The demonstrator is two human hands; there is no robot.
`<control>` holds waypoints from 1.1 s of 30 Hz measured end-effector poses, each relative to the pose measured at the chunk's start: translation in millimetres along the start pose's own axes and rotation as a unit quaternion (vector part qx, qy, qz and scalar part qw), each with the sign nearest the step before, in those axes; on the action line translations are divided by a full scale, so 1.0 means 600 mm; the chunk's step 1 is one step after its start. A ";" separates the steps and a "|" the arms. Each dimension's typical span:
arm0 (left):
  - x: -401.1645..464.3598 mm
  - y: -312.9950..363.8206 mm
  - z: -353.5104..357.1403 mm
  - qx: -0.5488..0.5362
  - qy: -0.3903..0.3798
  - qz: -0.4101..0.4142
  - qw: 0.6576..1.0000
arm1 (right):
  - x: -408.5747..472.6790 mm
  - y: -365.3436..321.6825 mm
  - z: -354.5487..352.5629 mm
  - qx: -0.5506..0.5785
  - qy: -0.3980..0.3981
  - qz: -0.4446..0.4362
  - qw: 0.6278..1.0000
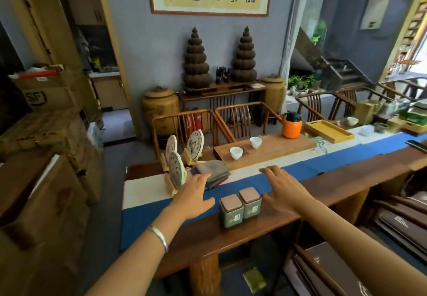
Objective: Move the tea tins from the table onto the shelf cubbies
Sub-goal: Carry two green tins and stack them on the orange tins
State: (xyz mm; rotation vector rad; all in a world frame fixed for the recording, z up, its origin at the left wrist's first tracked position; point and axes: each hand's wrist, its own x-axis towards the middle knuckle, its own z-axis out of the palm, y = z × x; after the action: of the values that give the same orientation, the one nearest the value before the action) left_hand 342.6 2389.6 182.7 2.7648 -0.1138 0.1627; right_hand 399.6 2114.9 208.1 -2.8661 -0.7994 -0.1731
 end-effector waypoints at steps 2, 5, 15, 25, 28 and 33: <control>0.046 -0.020 0.031 -0.010 -0.020 -0.007 1.000 | 0.046 0.024 0.030 0.009 -0.023 0.009 1.000; 0.101 -0.046 0.075 -0.035 -0.051 -0.020 0.998 | 0.101 0.058 0.075 0.013 -0.075 0.006 0.997; 0.197 -0.100 0.217 -0.104 -0.149 -0.103 0.978 | 0.229 0.164 0.226 0.022 -0.224 -0.029 0.974; 0.194 -0.108 0.389 -0.213 -0.147 -0.225 0.939 | 0.268 0.259 0.393 0.194 -0.276 -0.027 0.941; 0.189 -0.106 0.426 -0.283 -0.090 -0.260 0.919 | 0.266 0.276 0.425 0.276 -0.267 0.003 0.923; 0.191 -0.107 0.451 -0.354 -0.013 -0.271 0.895 | 0.262 0.295 0.455 0.422 -0.264 0.046 0.866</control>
State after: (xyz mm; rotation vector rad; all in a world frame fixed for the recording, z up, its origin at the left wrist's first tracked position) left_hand 489.0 2344.2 -75.8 1.9703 0.4958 -0.0593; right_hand 644.3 2095.2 -57.1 -2.0789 -0.5876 0.8055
